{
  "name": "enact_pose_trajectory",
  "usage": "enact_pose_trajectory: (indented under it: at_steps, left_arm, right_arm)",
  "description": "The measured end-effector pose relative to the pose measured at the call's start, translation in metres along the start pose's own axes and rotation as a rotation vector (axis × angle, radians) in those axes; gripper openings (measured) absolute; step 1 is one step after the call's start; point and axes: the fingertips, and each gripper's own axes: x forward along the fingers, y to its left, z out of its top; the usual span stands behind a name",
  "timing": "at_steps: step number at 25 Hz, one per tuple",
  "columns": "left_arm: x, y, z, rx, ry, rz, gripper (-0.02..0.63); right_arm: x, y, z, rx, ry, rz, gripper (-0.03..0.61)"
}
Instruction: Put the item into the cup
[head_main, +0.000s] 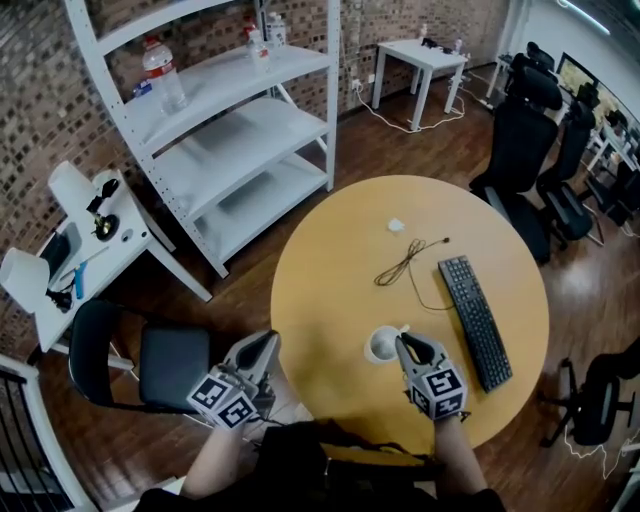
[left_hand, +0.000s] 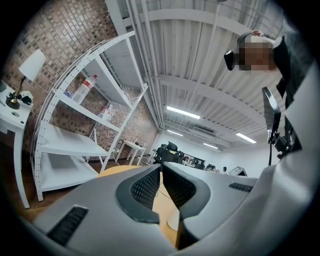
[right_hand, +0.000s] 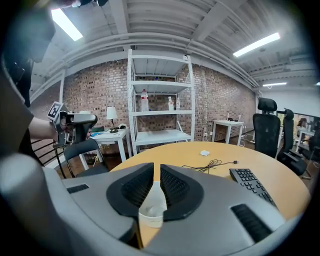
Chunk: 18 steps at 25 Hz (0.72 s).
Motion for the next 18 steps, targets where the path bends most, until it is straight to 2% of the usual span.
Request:
enact_pose_trajectory:
  at_steps: [3,6,11,18]
  left_arm:
    - [-0.002,0.001,0.004,0.018,-0.01,0.014,0.012]
    - [0.001,-0.001,-0.001,0.002,-0.002,-0.008,0.012]
    - [0.015,-0.008,0.001,0.019,0.005,-0.048,0.012]
    - [0.046,-0.035,-0.008,0.045,0.051,-0.133,0.012]
  right_arm:
    - [-0.003,-0.001,0.001,0.003,-0.005,-0.01,0.048]
    - [-0.007,-0.007,0.003,0.007,-0.041,-0.018,0.048]
    - [-0.027,-0.018,0.019,0.034,-0.108,-0.067,0.048]
    - [-0.103,-0.049,0.006,0.201,-0.257,-0.183,0.048]
